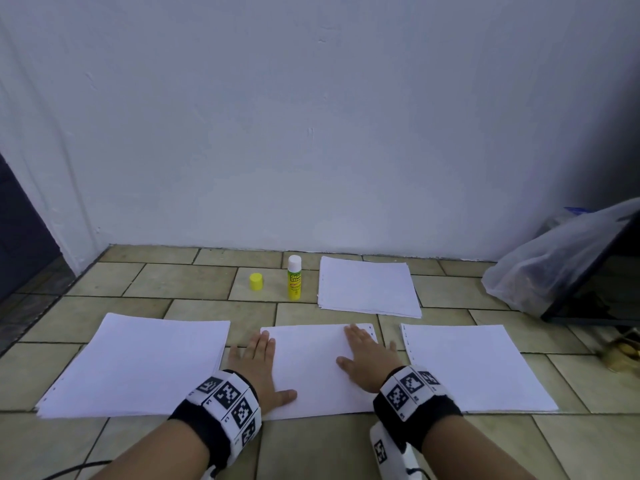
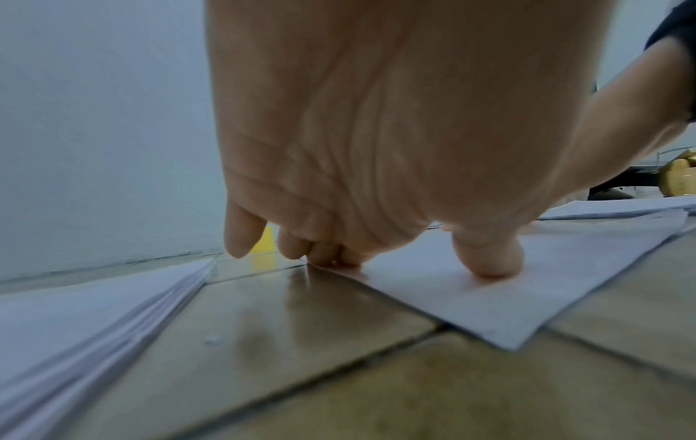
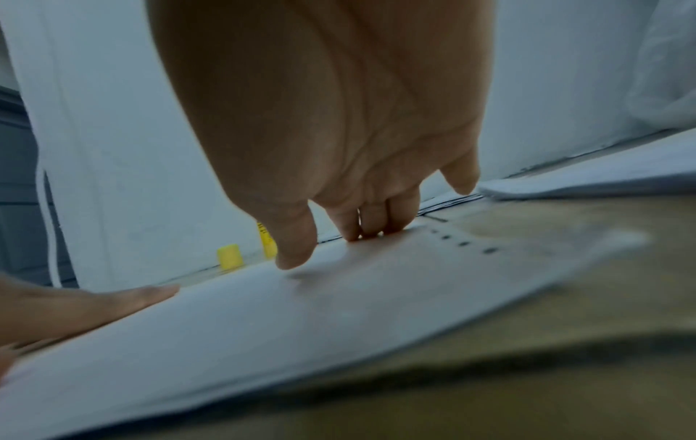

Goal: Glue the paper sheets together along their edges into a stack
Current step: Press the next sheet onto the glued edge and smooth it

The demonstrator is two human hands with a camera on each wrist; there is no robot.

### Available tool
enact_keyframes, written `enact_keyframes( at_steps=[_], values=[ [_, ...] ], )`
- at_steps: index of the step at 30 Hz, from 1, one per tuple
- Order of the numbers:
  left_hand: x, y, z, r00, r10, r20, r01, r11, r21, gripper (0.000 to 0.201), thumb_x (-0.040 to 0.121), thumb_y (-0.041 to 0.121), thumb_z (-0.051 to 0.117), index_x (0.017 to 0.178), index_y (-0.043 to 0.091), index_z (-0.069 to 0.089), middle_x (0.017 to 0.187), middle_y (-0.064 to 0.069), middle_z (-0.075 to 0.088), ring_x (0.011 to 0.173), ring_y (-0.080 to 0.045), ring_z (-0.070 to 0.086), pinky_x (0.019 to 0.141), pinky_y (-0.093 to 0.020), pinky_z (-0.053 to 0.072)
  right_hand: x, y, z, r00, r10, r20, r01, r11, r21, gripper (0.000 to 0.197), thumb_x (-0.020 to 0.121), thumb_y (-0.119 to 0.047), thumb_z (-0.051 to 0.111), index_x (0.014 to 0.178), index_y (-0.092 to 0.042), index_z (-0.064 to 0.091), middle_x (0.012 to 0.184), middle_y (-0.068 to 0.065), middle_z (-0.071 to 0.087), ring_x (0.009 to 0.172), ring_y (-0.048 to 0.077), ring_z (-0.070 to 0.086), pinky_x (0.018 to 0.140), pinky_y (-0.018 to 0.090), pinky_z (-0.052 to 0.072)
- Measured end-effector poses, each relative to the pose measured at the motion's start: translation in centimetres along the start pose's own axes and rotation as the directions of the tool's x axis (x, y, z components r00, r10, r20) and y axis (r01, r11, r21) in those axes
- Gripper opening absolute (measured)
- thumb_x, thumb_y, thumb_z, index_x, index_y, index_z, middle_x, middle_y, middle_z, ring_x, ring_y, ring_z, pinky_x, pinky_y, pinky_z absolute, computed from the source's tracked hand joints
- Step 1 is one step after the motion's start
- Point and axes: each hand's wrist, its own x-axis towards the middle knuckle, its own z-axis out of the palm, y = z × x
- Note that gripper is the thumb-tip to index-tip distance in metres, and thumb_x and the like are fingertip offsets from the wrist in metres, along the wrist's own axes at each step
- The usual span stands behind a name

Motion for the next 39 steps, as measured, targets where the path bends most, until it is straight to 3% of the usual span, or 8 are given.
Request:
enact_keyframes(
  at_steps=[6, 9, 13, 18, 24, 30, 35, 39],
  values=[
    [-0.1, -0.5, -0.6, 0.999, 0.033, 0.007, -0.033, 0.998, 0.048, 0.113, 0.082, 0.078, 0.040, 0.152, 0.005, -0.012, 0.160, -0.009, -0.017, 0.148, -0.022, -0.013, 0.119, -0.050, 0.003, -0.5, 0.4, -0.8, 0.998, 0.050, -0.048, -0.049, 0.998, 0.027, 0.074, 0.096, -0.044, 0.045, 0.151, -0.013, 0.008, 0.159, 0.001, 0.012, 0.143, 0.020, 0.026, 0.117, 0.049, 0.008],
    [-0.7, -0.7, -1.9, 0.995, 0.064, -0.072, -0.058, 0.995, 0.075, 0.099, 0.083, 0.076, 0.039, 0.151, 0.008, 0.015, 0.159, -0.009, 0.011, 0.147, -0.024, 0.011, 0.115, -0.046, 0.018, -0.3, -0.2, -1.2, 0.996, 0.046, -0.079, -0.051, 0.997, -0.053, 0.070, 0.094, -0.043, 0.050, 0.147, -0.010, 0.018, 0.153, 0.006, 0.025, 0.139, 0.024, 0.029, 0.115, 0.048, 0.017],
    [-1.4, 0.2, -2.9, 0.968, 0.087, -0.234, -0.080, 0.996, 0.038, 0.072, 0.088, 0.066, 0.044, 0.134, 0.011, 0.042, 0.139, -0.005, 0.038, 0.128, -0.023, 0.034, 0.103, -0.038, 0.032, -0.5, -1.6, -1.2, 0.989, 0.074, -0.128, -0.104, 0.962, -0.252, 0.060, 0.091, -0.040, 0.055, 0.141, -0.017, 0.031, 0.147, 0.015, 0.021, 0.137, 0.033, 0.018, 0.105, 0.044, 0.030],
    [-1.7, 1.5, -2.1, 0.886, 0.375, -0.272, -0.404, 0.913, -0.058, 0.062, 0.094, 0.035, 0.056, 0.145, 0.010, 0.032, 0.154, -0.005, 0.022, 0.139, -0.021, 0.028, 0.112, -0.034, 0.029, -0.6, -3.7, -0.6, 0.993, -0.031, -0.115, 0.001, 0.968, -0.252, 0.051, 0.093, -0.013, 0.046, 0.142, -0.017, 0.031, 0.142, 0.015, 0.029, 0.132, 0.031, 0.027, 0.101, 0.044, 0.033],
    [-2.4, 1.5, -3.2, 0.919, 0.327, -0.221, -0.311, 0.945, 0.105, 0.043, 0.094, 0.045, 0.051, 0.121, 0.011, 0.052, 0.125, -0.008, 0.051, 0.114, -0.025, 0.050, 0.092, -0.035, 0.038, -0.6, -5.4, 1.0, 0.983, -0.174, -0.057, 0.169, 0.982, -0.088, 0.060, 0.093, -0.015, 0.048, 0.146, -0.007, 0.021, 0.155, 0.008, 0.014, 0.144, 0.022, 0.015, 0.113, 0.050, 0.022],
    [-0.5, 1.0, -1.2, 0.976, 0.187, -0.109, -0.182, 0.982, 0.054, 0.097, 0.092, 0.058, 0.044, 0.152, 0.002, -0.006, 0.161, -0.012, -0.010, 0.149, -0.022, -0.004, 0.118, -0.042, 0.014, -0.1, -6.8, 1.6, 0.952, -0.300, 0.064, 0.303, 0.951, -0.059, 0.088, 0.093, -0.039, 0.055, 0.152, -0.008, -0.002, 0.160, 0.005, -0.007, 0.148, 0.018, -0.004, 0.118, 0.045, 0.005],
    [0.2, 0.7, -0.6, 0.986, 0.164, -0.040, -0.163, 0.986, 0.026, 0.105, 0.089, 0.070, 0.037, 0.151, 0.002, -0.013, 0.159, -0.013, -0.017, 0.149, -0.023, -0.010, 0.119, -0.048, 0.003, -0.3, -4.8, 0.9, 0.964, -0.261, 0.046, 0.263, 0.964, -0.034, 0.070, 0.095, -0.014, 0.038, 0.153, -0.012, -0.003, 0.160, 0.000, -0.008, 0.147, 0.012, -0.004, 0.118, 0.044, -0.007],
    [0.1, 0.7, -0.8, 0.987, 0.161, -0.018, -0.161, 0.987, 0.014, 0.104, 0.089, 0.069, 0.038, 0.151, 0.003, -0.014, 0.159, -0.012, -0.019, 0.148, -0.022, -0.012, 0.120, -0.047, 0.000, -0.1, -2.0, 0.1, 0.989, -0.144, 0.033, 0.144, 0.990, 0.002, 0.066, 0.097, -0.026, 0.033, 0.153, -0.016, -0.001, 0.161, -0.002, -0.007, 0.148, 0.013, 0.003, 0.118, 0.046, -0.006]
  ],
)
